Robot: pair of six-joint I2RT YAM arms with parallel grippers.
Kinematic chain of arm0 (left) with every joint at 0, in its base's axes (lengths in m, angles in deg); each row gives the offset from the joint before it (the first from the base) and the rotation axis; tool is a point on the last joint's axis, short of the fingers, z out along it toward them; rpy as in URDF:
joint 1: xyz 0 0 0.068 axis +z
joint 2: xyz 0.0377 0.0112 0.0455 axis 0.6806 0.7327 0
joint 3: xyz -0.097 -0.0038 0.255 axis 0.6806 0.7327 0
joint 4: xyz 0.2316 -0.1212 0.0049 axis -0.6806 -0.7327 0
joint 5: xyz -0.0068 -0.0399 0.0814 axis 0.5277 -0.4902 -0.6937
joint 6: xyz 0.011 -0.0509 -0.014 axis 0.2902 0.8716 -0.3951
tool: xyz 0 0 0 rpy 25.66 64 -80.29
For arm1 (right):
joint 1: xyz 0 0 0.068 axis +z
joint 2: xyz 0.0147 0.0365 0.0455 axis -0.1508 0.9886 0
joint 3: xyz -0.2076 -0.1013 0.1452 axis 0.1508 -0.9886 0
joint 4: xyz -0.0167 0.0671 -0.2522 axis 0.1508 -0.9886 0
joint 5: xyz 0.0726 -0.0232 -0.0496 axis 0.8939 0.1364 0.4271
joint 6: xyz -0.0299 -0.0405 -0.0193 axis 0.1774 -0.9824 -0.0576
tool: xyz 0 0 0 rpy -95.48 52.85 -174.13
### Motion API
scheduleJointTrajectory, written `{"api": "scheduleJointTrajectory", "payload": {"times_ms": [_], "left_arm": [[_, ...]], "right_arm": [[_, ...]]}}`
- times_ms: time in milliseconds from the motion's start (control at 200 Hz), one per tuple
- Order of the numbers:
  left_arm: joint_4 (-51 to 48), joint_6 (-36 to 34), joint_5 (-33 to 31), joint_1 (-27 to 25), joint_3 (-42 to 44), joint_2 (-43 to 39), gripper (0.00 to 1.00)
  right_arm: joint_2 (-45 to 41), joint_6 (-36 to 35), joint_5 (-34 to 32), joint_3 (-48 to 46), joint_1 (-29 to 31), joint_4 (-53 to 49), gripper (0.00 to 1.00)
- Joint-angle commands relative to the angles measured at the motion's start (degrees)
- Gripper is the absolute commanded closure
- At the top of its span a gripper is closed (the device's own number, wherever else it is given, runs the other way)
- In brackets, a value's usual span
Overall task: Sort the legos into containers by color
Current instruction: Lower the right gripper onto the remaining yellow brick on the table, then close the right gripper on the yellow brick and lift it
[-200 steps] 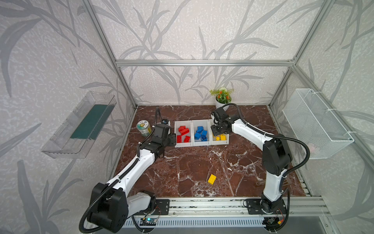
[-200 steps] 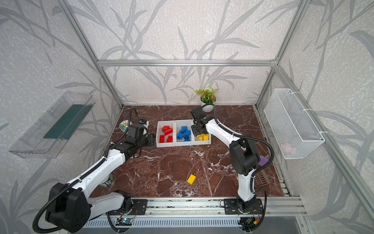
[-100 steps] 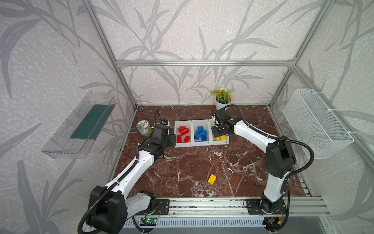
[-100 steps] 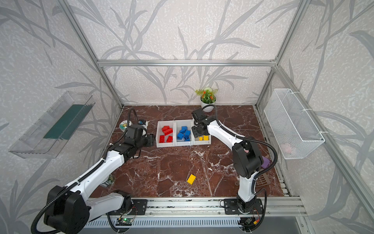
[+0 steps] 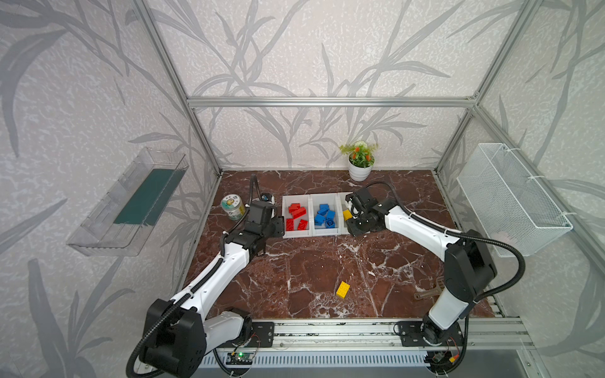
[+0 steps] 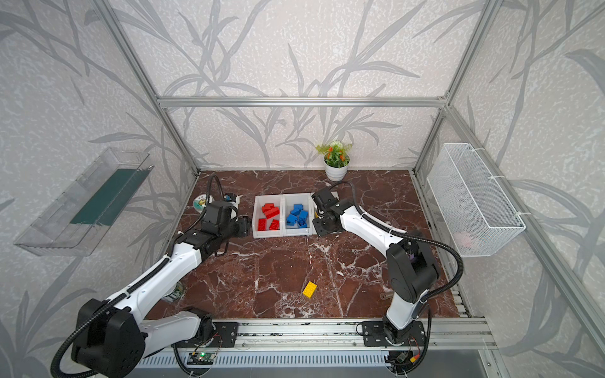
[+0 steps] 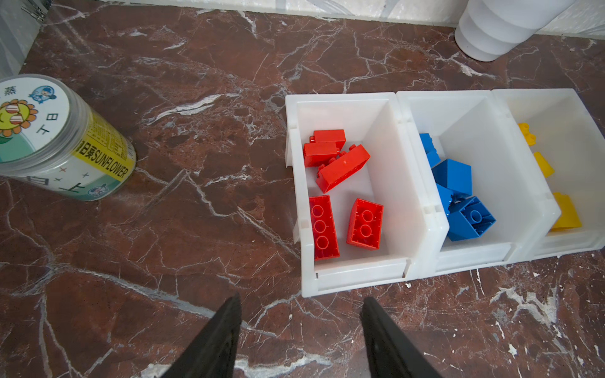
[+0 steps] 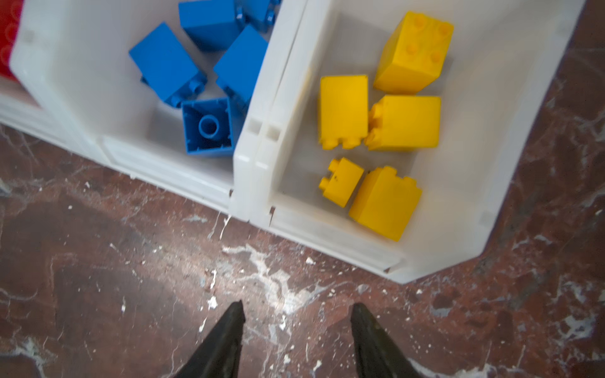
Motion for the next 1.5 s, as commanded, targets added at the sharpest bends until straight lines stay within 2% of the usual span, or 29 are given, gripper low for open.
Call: {"api": "scheduleJointTrajectory", "payload": {"times_ms": [0,205,485,665,885,1200,1495], "left_arm": [[0.0,0.8,0.1,0.2,0.4,0.3,0.39],[0.1,0.8,0.2,0.3,0.6,1.0,0.38],[0.5,1.8,0.7,0.2,0.8,1.7,0.39],[0.5,2.0,0.8,0.2,0.6,2.2,0.38],[0.3,1.9,0.9,0.2,0.6,2.1,0.39],[0.2,2.0,1.0,0.3,0.7,2.1,0.38],[0.1,2.0,1.0,0.2,0.7,2.1,0.39]], "right_arm": [[-3.3,0.6,0.3,-3.2,3.3,-0.7,0.45],[-5.8,-3.7,1.8,-9.3,11.5,-1.1,0.43],[-9.5,-4.0,5.4,-15.3,19.7,0.9,0.40],[-7.4,-4.1,5.4,-16.2,25.3,1.2,0.39],[-3.7,-3.2,3.8,-15.9,27.5,0.5,0.39],[-2.8,-3.1,1.0,-16.2,27.6,-1.1,0.38],[-2.4,-3.1,2.2,-17.4,27.6,-0.2,0.38]]}}
